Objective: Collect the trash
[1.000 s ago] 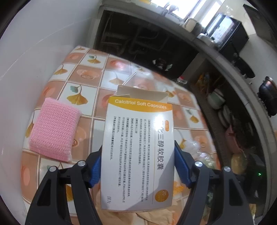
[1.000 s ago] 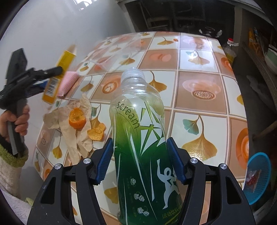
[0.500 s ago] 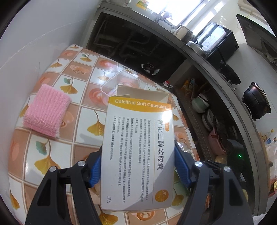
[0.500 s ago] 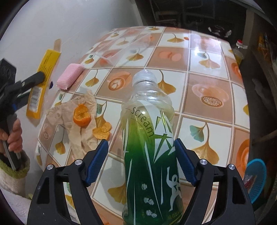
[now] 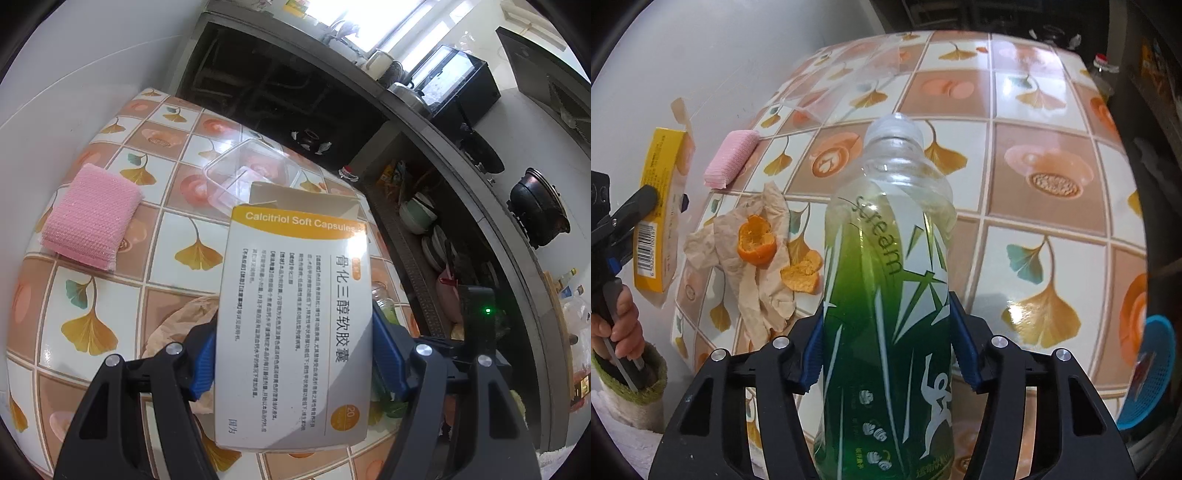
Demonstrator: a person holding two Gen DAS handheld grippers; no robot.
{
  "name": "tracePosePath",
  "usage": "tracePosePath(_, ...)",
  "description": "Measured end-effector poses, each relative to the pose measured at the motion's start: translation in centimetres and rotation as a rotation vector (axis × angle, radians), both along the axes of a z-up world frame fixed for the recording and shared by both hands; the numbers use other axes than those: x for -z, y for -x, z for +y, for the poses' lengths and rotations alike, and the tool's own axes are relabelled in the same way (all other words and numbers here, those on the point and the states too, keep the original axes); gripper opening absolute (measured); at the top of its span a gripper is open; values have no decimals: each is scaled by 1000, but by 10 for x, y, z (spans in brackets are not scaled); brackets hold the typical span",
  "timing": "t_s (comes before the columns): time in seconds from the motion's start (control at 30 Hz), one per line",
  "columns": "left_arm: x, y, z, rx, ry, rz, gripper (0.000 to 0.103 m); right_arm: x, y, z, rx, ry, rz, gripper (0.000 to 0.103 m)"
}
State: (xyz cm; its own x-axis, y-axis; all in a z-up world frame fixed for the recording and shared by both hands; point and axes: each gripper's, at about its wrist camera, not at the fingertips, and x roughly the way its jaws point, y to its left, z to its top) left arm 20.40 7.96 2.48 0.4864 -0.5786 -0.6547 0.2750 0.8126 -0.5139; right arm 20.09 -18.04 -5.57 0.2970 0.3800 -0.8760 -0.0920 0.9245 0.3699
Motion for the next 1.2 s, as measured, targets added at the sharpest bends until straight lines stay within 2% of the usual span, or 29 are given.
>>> tracePosePath(0.17, -1, -1, 3, 9, 11, -7, 69, -2, 4, -2, 29, 2, -17, 54)
tracePosePath(0.4, -2, -5, 1, 29, 12, -16, 69, -6, 19, -17, 90, -57, -43, 54)
tracePosePath(0.77, -13, -1, -21, 88, 4, -40, 69, -38, 51, -46, 162, -138, -154, 54)
tracePosePath(1.07, -28, 13, -70, 200, -16, -57, 69, -57, 92, -81, 251, -196, -245, 54)
tracePosePath(1.2, -35, 21, -104, 270, -18, -68, 69, -61, 118, -103, 310, -210, -277, 54)
